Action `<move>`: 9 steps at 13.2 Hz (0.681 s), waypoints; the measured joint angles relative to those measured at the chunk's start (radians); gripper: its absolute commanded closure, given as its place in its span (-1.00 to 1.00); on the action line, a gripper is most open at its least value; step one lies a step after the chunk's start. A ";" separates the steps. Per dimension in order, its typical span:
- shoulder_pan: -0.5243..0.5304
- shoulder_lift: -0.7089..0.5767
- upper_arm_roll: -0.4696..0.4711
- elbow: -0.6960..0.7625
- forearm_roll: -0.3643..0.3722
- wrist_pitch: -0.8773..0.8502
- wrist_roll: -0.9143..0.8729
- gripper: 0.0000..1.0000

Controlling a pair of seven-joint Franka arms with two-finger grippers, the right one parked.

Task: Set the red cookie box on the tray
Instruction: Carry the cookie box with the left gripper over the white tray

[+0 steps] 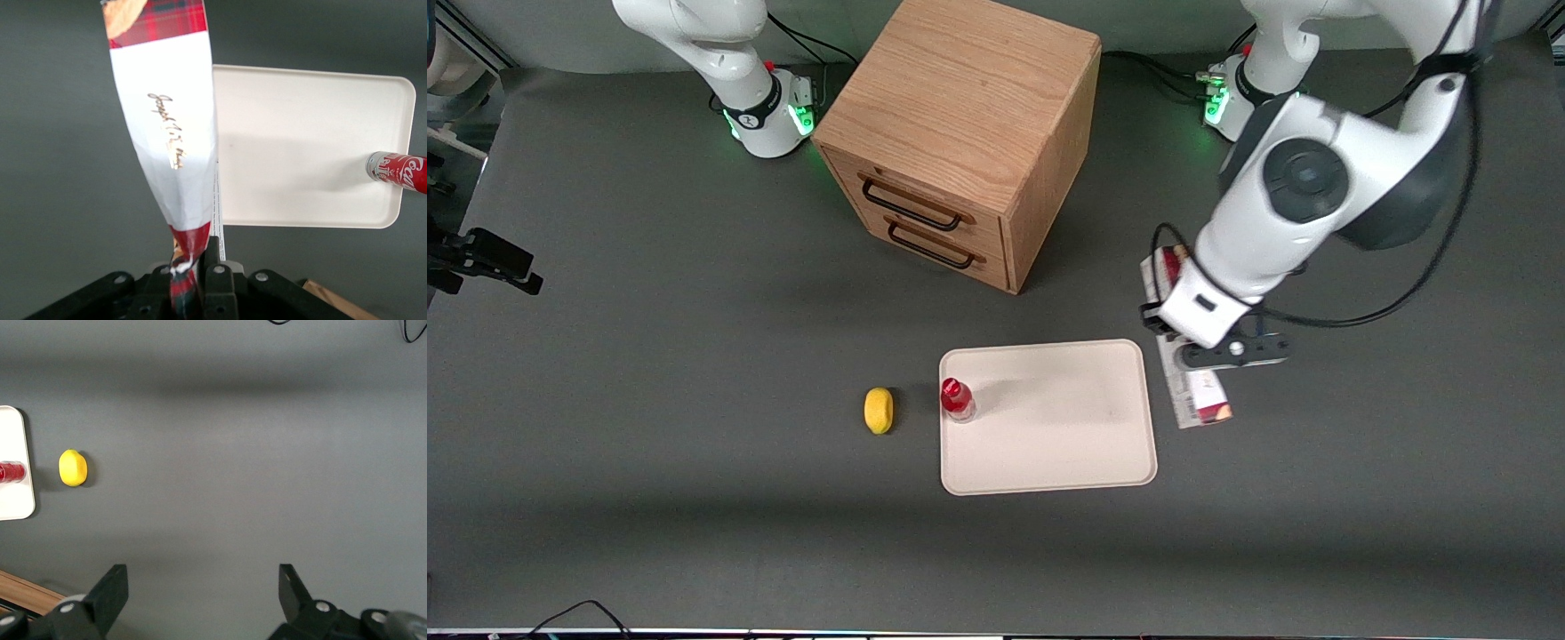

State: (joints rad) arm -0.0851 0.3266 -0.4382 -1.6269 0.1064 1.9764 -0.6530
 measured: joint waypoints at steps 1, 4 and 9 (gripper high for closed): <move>-0.004 0.033 -0.010 -0.016 0.020 0.046 -0.010 1.00; -0.011 0.141 -0.013 -0.027 0.124 0.158 -0.016 1.00; -0.016 0.310 -0.013 -0.025 0.348 0.337 -0.129 1.00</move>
State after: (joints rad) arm -0.1014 0.6369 -0.4511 -1.6517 0.4544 2.3139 -0.7825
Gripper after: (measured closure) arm 0.872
